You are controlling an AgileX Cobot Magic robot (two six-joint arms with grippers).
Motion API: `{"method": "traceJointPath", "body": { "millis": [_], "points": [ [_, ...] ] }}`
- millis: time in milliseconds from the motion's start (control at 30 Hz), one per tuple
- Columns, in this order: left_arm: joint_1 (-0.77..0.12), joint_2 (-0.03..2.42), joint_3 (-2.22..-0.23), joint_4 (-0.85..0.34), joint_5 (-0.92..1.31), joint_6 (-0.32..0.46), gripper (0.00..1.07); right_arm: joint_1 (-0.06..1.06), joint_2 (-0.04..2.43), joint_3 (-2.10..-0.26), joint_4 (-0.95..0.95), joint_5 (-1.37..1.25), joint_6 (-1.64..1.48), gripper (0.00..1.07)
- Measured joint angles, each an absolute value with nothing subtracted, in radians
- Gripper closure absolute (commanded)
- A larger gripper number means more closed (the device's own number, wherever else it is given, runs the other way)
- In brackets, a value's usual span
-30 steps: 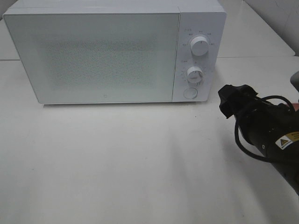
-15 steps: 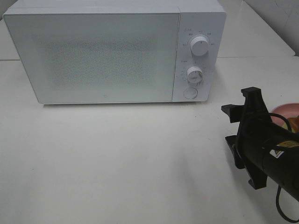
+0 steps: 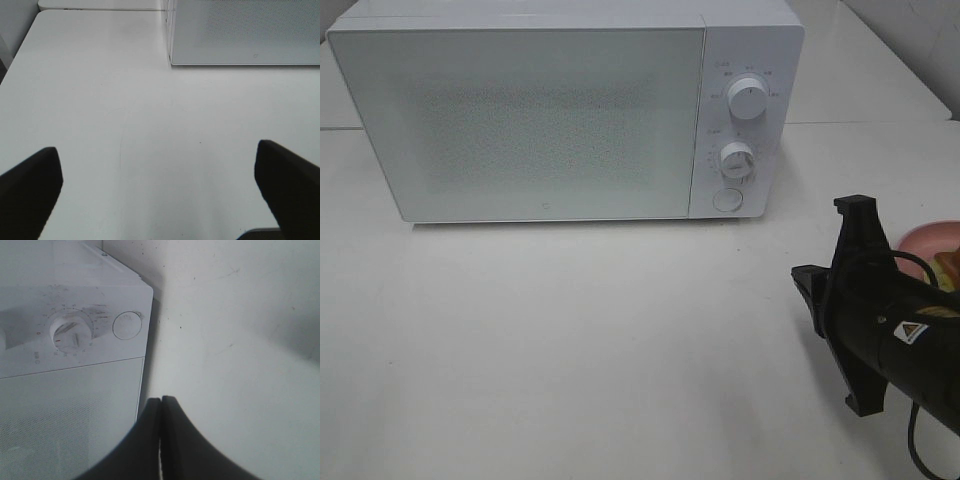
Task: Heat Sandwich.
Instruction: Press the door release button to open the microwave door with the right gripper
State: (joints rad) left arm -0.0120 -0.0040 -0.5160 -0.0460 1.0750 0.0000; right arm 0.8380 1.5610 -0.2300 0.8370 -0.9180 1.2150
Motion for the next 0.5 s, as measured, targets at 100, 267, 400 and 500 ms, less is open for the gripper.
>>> {"method": "traceJointPath", "body": {
  "millis": [100,267,400,500],
  "points": [
    [-0.012,-0.004,-0.516,-0.046,1.075,0.0,0.07,0.838,1.561,-0.23,0.832,-0.918,1.215,1.07],
    [-0.012,-0.004,-0.516,-0.046,1.075,0.0,0.07,0.838,1.562,-0.23,0.832,-0.929,1.211,1.07],
    [-0.012,-0.004,-0.516,-0.046,1.075,0.0,0.07,0.838,1.595,-0.231,0.832,-0.961,1.211,1.07],
    [-0.012,-0.004,-0.516,-0.046,1.075,0.006,0.07,0.838,1.625,-0.239,0.835,-0.963,1.211,1.07]
  ]
}}
